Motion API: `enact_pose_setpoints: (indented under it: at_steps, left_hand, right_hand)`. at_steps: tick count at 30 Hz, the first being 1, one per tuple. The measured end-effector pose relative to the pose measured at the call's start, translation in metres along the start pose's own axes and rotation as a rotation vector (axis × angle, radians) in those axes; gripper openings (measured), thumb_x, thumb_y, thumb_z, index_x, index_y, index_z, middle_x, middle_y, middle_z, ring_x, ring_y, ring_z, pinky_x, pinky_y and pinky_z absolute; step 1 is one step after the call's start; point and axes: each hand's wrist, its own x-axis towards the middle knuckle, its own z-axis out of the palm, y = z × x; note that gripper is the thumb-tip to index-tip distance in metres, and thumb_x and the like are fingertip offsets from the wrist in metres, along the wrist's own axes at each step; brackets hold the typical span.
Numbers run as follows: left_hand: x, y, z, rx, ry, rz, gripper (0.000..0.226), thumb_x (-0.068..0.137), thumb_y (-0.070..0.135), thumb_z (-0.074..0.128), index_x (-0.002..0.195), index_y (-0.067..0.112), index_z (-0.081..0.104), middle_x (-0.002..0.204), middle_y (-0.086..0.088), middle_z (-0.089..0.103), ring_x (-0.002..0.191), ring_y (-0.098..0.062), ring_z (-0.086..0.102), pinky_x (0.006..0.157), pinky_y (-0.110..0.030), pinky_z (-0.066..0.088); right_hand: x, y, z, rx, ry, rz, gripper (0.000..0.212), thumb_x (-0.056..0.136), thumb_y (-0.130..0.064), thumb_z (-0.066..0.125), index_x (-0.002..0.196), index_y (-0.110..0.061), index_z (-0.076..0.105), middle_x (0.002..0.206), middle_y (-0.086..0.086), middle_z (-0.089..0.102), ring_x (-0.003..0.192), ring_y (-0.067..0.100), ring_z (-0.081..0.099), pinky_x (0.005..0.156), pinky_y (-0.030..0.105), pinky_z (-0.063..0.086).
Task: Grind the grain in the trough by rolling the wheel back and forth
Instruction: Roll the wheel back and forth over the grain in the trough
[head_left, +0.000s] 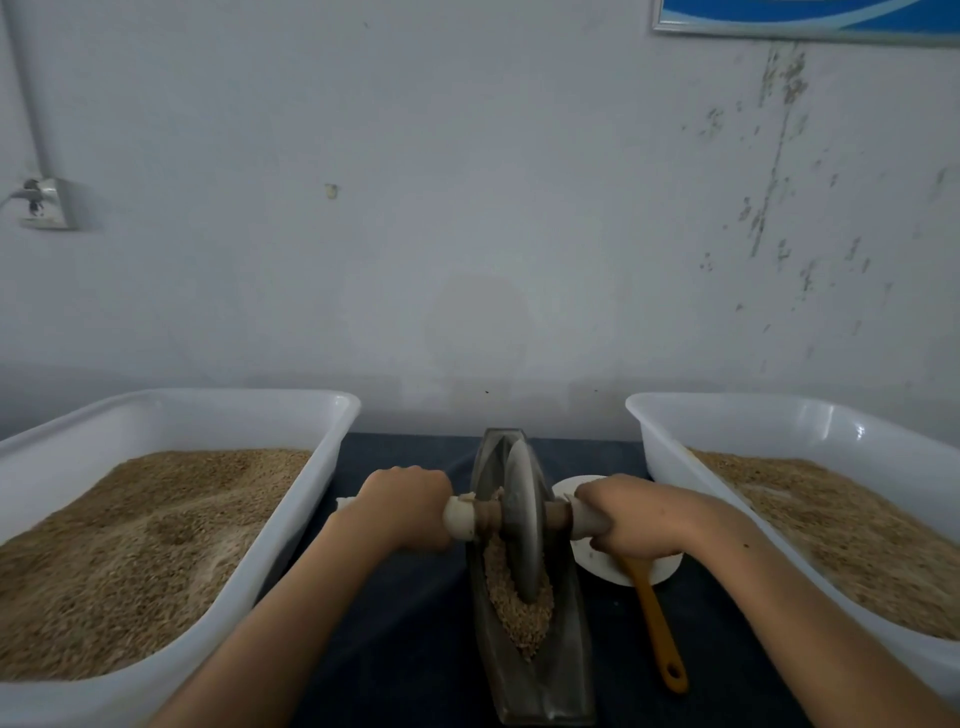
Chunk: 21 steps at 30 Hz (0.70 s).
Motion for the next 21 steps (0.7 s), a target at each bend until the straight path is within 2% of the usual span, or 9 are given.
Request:
enact_pose_setpoints:
  at_steps: [4, 7, 10, 12, 14, 18, 21]
  left_hand:
    - [0.001, 0.001, 0.001, -0.011, 0.015, -0.025, 0.034, 0.08, 0.035, 0.068, 0.11, 0.021, 0.06, 0.101, 0.002, 0.064, 0.094, -0.016, 0.061, 0.078, -0.029, 0.045]
    - [0.003, 0.002, 0.003, 0.029, 0.128, -0.035, 0.028, 0.081, 0.035, 0.066, 0.105, 0.023, 0.059, 0.098, 0.003, 0.064, 0.091, -0.015, 0.061, 0.076, -0.029, 0.044]
    - [0.004, 0.001, 0.007, 0.044, 0.25, -0.035, 0.021, 0.082, 0.034, 0.062, 0.1, 0.024, 0.057, 0.096, 0.004, 0.064, 0.088, -0.015, 0.06, 0.073, -0.028, 0.043]
    - [0.004, -0.001, 0.007, 0.014, 0.242, -0.011, 0.022, 0.082, 0.034, 0.063, 0.1, 0.024, 0.055, 0.098, 0.004, 0.063, 0.089, -0.015, 0.06, 0.077, -0.029, 0.046]
    - [0.002, -0.006, 0.006, -0.024, 0.162, 0.034, 0.028, 0.081, 0.033, 0.065, 0.105, 0.023, 0.053, 0.102, 0.003, 0.062, 0.093, -0.016, 0.059, 0.082, -0.031, 0.047]
    - [-0.002, -0.011, -0.002, -0.037, 0.029, 0.121, 0.032, 0.082, 0.036, 0.063, 0.107, 0.022, 0.049, 0.099, 0.003, 0.058, 0.088, -0.016, 0.055, 0.075, -0.028, 0.039]
    - [-0.003, -0.009, -0.005, -0.02, 0.013, 0.143, 0.026, 0.081, 0.037, 0.062, 0.1, 0.024, 0.05, 0.094, 0.005, 0.057, 0.082, -0.014, 0.052, 0.073, -0.028, 0.037]
  right_hand:
    - [-0.004, 0.003, -0.002, 0.005, 0.053, -0.064, 0.019, 0.09, -0.025, 0.059, 0.087, -0.036, 0.044, 0.085, -0.013, 0.053, 0.079, 0.007, 0.053, 0.062, 0.022, 0.037]
    - [0.0, 0.006, 0.005, -0.052, 0.134, -0.052, 0.016, 0.092, -0.033, 0.057, 0.101, -0.032, 0.043, 0.101, -0.006, 0.059, 0.091, 0.015, 0.057, 0.07, 0.031, 0.042]
    - [0.005, 0.007, 0.014, -0.113, 0.266, -0.048, 0.026, 0.093, -0.036, 0.057, 0.099, -0.026, 0.034, 0.096, -0.005, 0.054, 0.085, 0.014, 0.054, 0.067, 0.029, 0.037]
    - [0.008, 0.007, 0.017, -0.131, 0.325, -0.046, 0.028, 0.093, -0.036, 0.058, 0.098, -0.023, 0.034, 0.098, -0.002, 0.056, 0.086, 0.016, 0.056, 0.067, 0.029, 0.038]
    - [0.008, 0.006, 0.015, -0.098, 0.296, -0.029, 0.026, 0.092, -0.032, 0.059, 0.099, -0.023, 0.035, 0.096, -0.003, 0.055, 0.084, 0.015, 0.055, 0.065, 0.027, 0.037]
    - [0.004, 0.007, 0.004, -0.035, 0.079, 0.002, 0.027, 0.087, -0.014, 0.058, 0.098, -0.024, 0.036, 0.083, -0.01, 0.041, 0.074, 0.006, 0.043, 0.056, 0.019, 0.031]
    - [0.001, 0.008, 0.0, -0.026, -0.034, 0.021, 0.024, 0.088, -0.01, 0.053, 0.084, -0.027, 0.037, 0.085, -0.003, 0.046, 0.074, 0.01, 0.046, 0.06, 0.022, 0.037]
